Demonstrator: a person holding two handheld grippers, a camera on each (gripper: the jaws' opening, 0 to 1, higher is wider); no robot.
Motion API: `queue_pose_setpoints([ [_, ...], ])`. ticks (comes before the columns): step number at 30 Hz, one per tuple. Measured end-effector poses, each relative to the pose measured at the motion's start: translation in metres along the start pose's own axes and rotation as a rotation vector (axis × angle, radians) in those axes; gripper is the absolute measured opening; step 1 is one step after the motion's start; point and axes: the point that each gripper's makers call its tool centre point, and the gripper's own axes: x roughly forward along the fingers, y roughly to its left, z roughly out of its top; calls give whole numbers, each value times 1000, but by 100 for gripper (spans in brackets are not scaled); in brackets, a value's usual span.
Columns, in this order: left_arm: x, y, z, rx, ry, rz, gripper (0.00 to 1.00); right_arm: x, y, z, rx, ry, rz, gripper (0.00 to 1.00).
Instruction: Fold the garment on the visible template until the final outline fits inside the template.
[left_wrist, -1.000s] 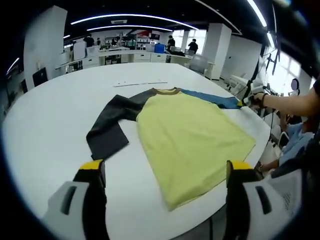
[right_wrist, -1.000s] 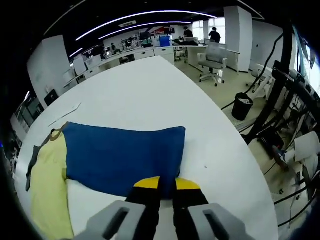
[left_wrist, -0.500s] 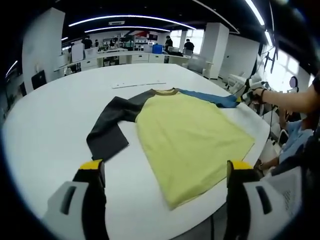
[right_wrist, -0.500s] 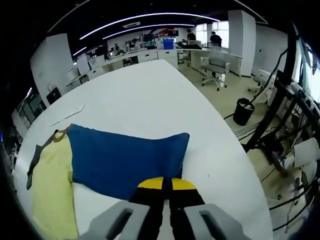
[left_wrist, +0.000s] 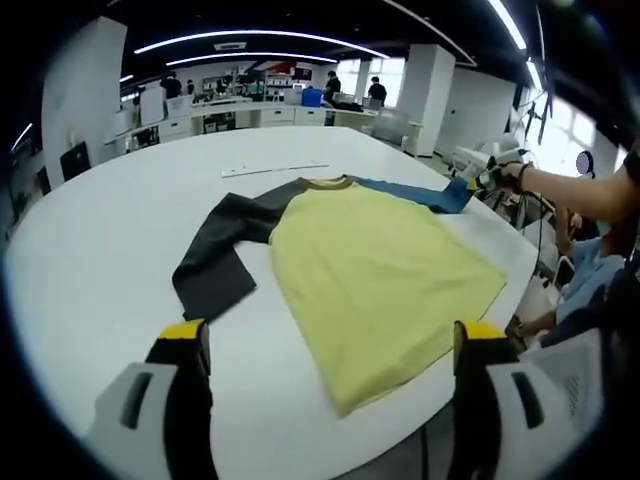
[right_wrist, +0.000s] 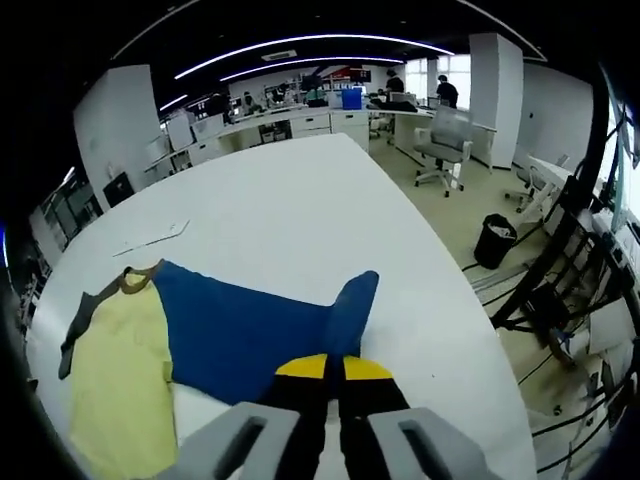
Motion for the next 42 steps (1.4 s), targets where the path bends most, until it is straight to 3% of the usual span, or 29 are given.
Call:
queue_pose_setpoints([
  [18, -5, 0, 4, -7, -43, -14, 99, 16, 54, 32, -53, -23, 96, 0],
  [30, -5, 2, 1, -19, -45, -10, 99, 21, 102, 38, -180, -21, 156, 0],
  [42, -6, 2, -2, -24, -47, -18, 97, 22, 150, 46, -250, -31, 226, 0],
])
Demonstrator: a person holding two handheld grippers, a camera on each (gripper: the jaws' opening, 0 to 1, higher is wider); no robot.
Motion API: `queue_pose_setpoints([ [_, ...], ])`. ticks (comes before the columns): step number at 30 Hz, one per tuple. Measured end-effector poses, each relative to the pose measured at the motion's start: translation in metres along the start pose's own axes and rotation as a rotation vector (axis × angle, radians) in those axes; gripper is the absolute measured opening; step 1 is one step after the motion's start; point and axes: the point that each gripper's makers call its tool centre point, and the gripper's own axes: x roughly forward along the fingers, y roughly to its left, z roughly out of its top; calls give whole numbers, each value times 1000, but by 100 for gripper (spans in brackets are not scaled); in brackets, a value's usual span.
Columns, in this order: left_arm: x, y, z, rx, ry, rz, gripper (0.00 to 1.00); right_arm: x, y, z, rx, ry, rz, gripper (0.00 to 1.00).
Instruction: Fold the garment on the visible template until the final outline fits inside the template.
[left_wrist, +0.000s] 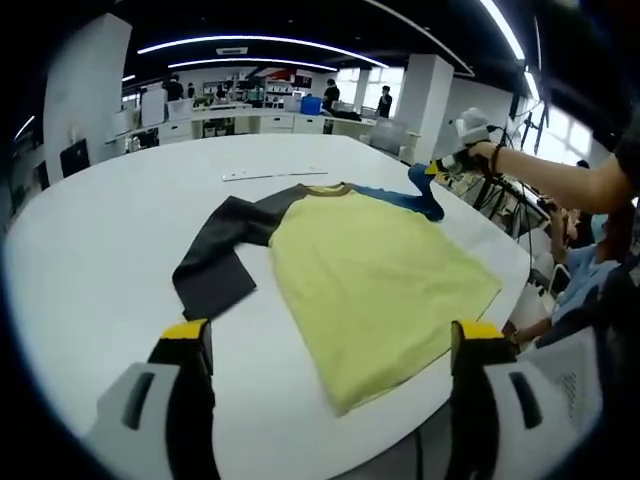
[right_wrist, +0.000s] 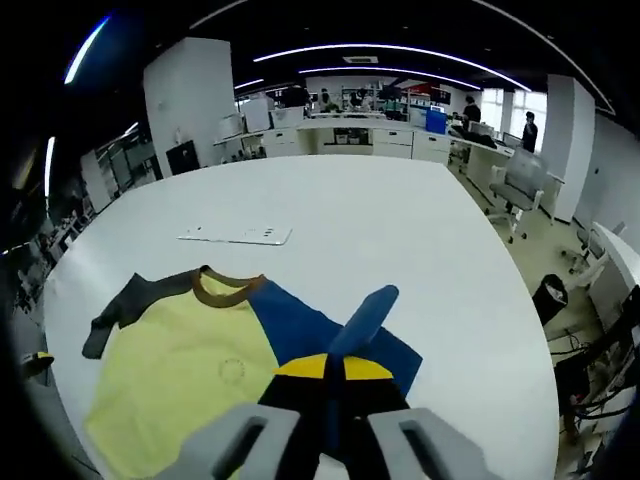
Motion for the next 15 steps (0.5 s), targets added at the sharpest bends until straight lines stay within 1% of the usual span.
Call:
queue_pose_setpoints([
  [6, 0, -1, -2, 0, 6, -5, 97, 5, 19, 10, -27, -5, 28, 0],
  [9, -1, 2, -2, -1, 8, 8, 99, 7, 27, 12, -40, -4, 37, 0],
  [13, -2, 4, -3, -6, 6, 13, 99, 9, 39, 16, -98, 4, 31, 0],
  [15, -2, 5, -4, -6, 9, 14, 99, 11, 47, 18, -118, 6, 38, 0],
])
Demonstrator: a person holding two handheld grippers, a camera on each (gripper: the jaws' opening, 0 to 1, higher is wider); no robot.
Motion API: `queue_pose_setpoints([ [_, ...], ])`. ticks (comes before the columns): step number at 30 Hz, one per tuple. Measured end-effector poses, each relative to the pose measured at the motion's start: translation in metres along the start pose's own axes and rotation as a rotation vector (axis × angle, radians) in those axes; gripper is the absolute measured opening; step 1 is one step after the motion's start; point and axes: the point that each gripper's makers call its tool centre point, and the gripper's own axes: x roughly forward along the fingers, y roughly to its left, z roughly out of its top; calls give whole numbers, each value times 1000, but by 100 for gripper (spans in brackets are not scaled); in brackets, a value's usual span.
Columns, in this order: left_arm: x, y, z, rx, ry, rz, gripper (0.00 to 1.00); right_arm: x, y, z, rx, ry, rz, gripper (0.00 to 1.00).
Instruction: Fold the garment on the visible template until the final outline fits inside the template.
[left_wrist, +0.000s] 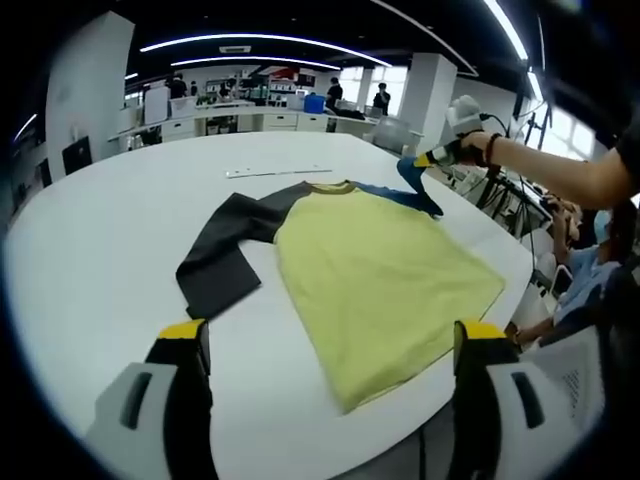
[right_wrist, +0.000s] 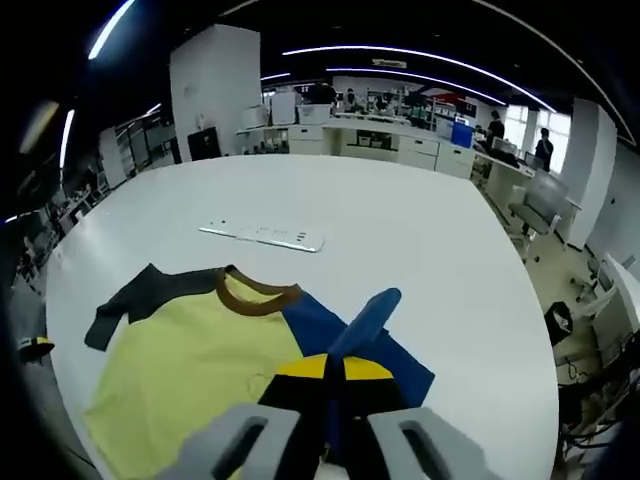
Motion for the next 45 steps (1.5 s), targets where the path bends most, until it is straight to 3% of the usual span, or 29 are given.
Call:
queue_pose_setpoints([
  [18, 2, 2, -2, -1, 8, 1, 99, 19, 59, 33, -90, -34, 96, 0],
  [28, 4, 1, -9, -5, 36, 0, 99, 28, 94, 35, -140, -36, 143, 0],
  [45, 4, 5, -8, -5, 32, 8, 99, 37, 141, 19, -232, -13, 212, 0],
])
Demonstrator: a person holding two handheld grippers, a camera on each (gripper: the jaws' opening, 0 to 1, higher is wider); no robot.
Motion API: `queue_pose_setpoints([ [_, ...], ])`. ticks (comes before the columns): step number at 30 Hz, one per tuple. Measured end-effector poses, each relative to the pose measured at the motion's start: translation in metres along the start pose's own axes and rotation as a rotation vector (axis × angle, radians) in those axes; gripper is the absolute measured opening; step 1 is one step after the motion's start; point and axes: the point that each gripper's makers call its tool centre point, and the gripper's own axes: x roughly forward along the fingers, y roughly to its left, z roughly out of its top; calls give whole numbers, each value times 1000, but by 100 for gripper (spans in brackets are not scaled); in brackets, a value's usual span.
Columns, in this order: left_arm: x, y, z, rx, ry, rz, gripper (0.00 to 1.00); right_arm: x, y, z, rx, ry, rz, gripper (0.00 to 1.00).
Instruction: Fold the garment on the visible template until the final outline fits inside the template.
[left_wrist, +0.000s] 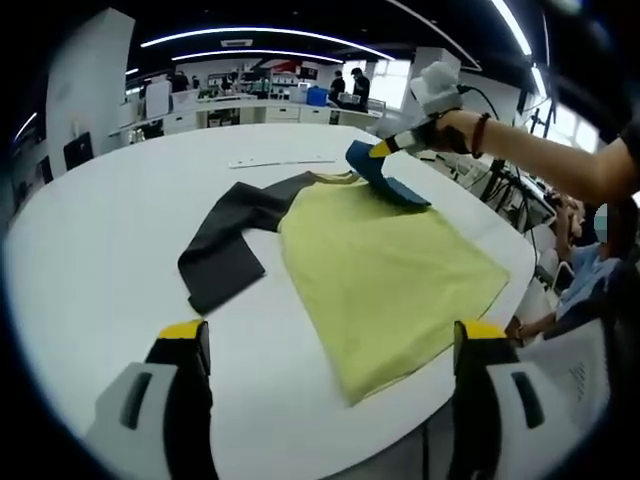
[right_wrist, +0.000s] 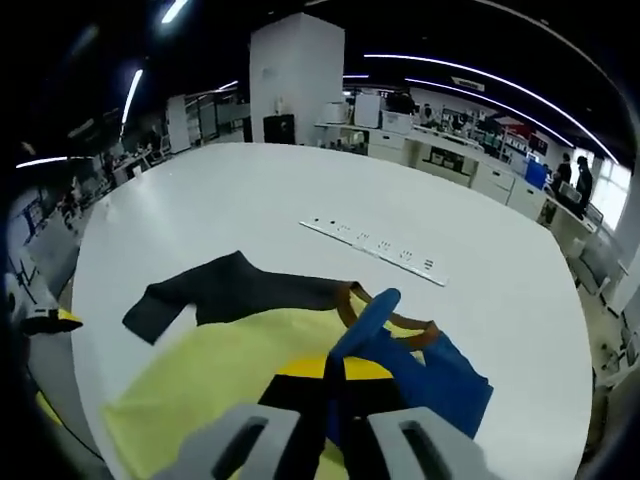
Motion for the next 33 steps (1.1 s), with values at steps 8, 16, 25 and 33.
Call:
queue_pose_setpoints([
  [8, 0, 1, 0, 1, -1, 0, 99, 13, 15, -13, -58, 26, 13, 0],
  [16, -3, 0, -3, -1, 0, 3, 99, 30, 29, -27, -14, 41, 31, 0],
  [25, -2, 1, 4, -7, -10, 12, 99, 50, 47, -44, 39, 63, 79, 0],
  [33, -1, -1, 12, 12, -19, 3, 99, 53, 63, -47, 137, 63, 161, 1],
])
